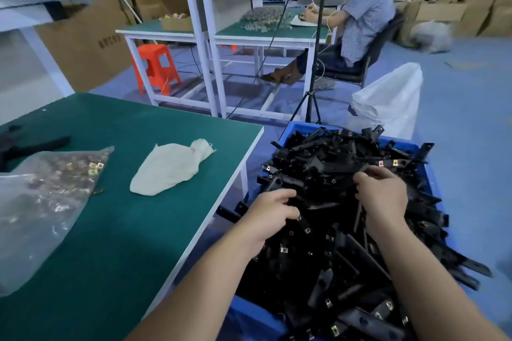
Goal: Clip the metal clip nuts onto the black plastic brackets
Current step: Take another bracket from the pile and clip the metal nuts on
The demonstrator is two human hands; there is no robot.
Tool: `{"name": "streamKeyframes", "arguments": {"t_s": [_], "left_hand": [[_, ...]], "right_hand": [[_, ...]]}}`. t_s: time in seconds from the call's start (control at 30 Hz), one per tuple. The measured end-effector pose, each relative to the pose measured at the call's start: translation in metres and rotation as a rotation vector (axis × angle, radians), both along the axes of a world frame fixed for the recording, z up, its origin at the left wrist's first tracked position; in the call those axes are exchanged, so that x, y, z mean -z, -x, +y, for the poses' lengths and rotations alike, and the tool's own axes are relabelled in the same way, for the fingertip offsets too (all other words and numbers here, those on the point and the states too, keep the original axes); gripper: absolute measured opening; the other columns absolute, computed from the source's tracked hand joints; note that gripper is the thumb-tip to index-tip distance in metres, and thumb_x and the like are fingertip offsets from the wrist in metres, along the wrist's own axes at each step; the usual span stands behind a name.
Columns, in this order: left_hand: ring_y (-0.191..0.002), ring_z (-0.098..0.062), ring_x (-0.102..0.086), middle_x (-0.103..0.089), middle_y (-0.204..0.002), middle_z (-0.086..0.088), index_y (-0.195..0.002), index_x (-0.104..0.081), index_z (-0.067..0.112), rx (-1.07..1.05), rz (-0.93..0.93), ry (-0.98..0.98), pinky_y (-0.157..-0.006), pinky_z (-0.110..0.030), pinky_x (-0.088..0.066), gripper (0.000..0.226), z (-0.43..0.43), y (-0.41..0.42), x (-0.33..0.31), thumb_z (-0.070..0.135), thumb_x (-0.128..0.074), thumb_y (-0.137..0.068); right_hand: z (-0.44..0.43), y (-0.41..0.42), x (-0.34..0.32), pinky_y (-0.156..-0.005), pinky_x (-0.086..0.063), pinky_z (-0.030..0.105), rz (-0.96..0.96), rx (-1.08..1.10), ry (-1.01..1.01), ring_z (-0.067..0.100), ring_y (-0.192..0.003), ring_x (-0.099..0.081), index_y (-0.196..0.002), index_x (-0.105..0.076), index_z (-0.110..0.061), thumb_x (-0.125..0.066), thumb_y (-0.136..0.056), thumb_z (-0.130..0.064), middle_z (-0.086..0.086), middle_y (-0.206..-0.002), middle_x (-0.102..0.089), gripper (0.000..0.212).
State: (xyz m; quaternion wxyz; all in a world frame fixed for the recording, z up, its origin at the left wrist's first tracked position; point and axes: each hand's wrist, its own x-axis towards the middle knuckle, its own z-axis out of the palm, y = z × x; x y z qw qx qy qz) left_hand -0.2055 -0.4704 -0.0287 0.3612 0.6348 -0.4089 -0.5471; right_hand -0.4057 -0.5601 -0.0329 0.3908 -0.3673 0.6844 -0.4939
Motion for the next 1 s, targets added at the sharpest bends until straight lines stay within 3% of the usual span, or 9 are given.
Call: {"name": "streamKeyframes", "arguments": {"t_s": [0.07,0.17,0.3,0.37,0.5,0.77,0.9,1.0], "left_hand": [[-0.133,-0.01,-0.053,-0.058,-0.145,0.004,-0.127,-0.068,0.034,0.006,-0.039,-0.007,-0.115,-0.041,-0.044,0.043,0.01,-0.006,0.008,0.012,-0.068,-0.09],[-0.124,-0.004,-0.057,-0.065,-0.132,0.01,-0.111,-0.073,0.039,-0.023,-0.073,-0.005,-0.114,-0.04,-0.045,0.034,0.02,-0.013,0.016,0.013,-0.067,-0.09],[-0.11,0.003,-0.065,-0.074,-0.114,0.015,-0.101,-0.078,0.038,-0.083,-0.086,0.092,-0.104,-0.03,-0.051,0.031,0.031,-0.019,0.013,0.015,-0.068,-0.083],[-0.103,-0.002,-0.07,-0.078,-0.105,0.013,-0.1,-0.079,0.033,-0.147,-0.076,0.161,-0.095,-0.027,-0.052,0.03,0.038,-0.024,0.004,0.013,-0.065,-0.083],[-0.094,-0.022,-0.076,-0.08,-0.091,0.002,-0.095,-0.081,0.027,-0.262,-0.129,0.326,-0.083,-0.041,-0.059,0.032,0.066,-0.046,-0.021,0.01,-0.056,-0.086],[-0.085,-0.021,-0.076,-0.079,-0.081,0.008,-0.092,-0.08,0.037,-0.547,-0.464,0.491,-0.076,-0.039,-0.061,0.051,0.172,-0.143,-0.073,-0.007,-0.055,-0.09],[-0.06,-0.005,-0.071,-0.076,-0.067,0.009,-0.083,-0.079,0.044,-0.843,-0.549,0.407,-0.05,-0.021,-0.051,0.037,0.25,-0.196,-0.083,0.008,-0.07,-0.083],[-0.056,0.001,-0.067,-0.073,-0.063,0.014,-0.08,-0.079,0.04,-1.063,-0.679,0.342,-0.05,-0.01,-0.043,0.013,0.308,-0.232,-0.08,0.027,-0.081,-0.079]], "right_hand": [[0.017,-0.005,0.001,-0.083,-0.05,0.034,0.196,0.032,0.057,0.018,-0.097,-0.067,-0.115,-0.071,-0.029,-0.069,-0.084,-0.024,-0.009,-0.105,-0.071,0.031],[0.047,-0.025,-0.003,-0.082,-0.047,0.033,0.291,0.01,0.168,0.015,-0.094,-0.064,-0.117,-0.067,-0.03,-0.064,-0.086,-0.02,-0.011,-0.105,-0.069,0.032],[0.091,-0.068,-0.011,-0.075,-0.049,0.028,0.202,-0.163,0.221,0.0,-0.078,-0.063,-0.096,-0.07,-0.034,-0.062,-0.084,-0.011,-0.015,-0.085,-0.069,0.026],[0.106,-0.093,-0.015,-0.07,-0.05,0.025,0.151,-0.272,0.219,-0.002,-0.074,-0.064,-0.088,-0.072,-0.035,-0.063,-0.084,-0.009,-0.019,-0.079,-0.07,0.028],[0.131,-0.145,-0.029,-0.062,-0.05,0.014,0.073,-0.477,0.257,-0.002,-0.071,-0.067,-0.08,-0.074,-0.031,-0.059,-0.086,-0.003,-0.022,-0.075,-0.072,0.032],[0.193,-0.255,-0.075,-0.07,-0.054,0.018,-0.019,-0.899,0.413,0.003,-0.075,-0.068,-0.073,-0.072,-0.03,-0.058,-0.083,0.002,-0.018,-0.075,-0.072,0.036],[0.24,-0.318,-0.084,-0.058,-0.05,0.017,-0.021,-1.183,0.471,0.004,-0.069,-0.065,-0.074,-0.074,-0.031,-0.058,-0.087,-0.003,-0.018,-0.073,-0.071,0.034],[0.279,-0.364,-0.082,-0.062,-0.043,0.009,0.025,-1.379,0.515,-0.002,-0.074,-0.062,-0.077,-0.074,-0.031,-0.056,-0.087,-0.004,-0.02,-0.073,-0.069,0.035]]}}
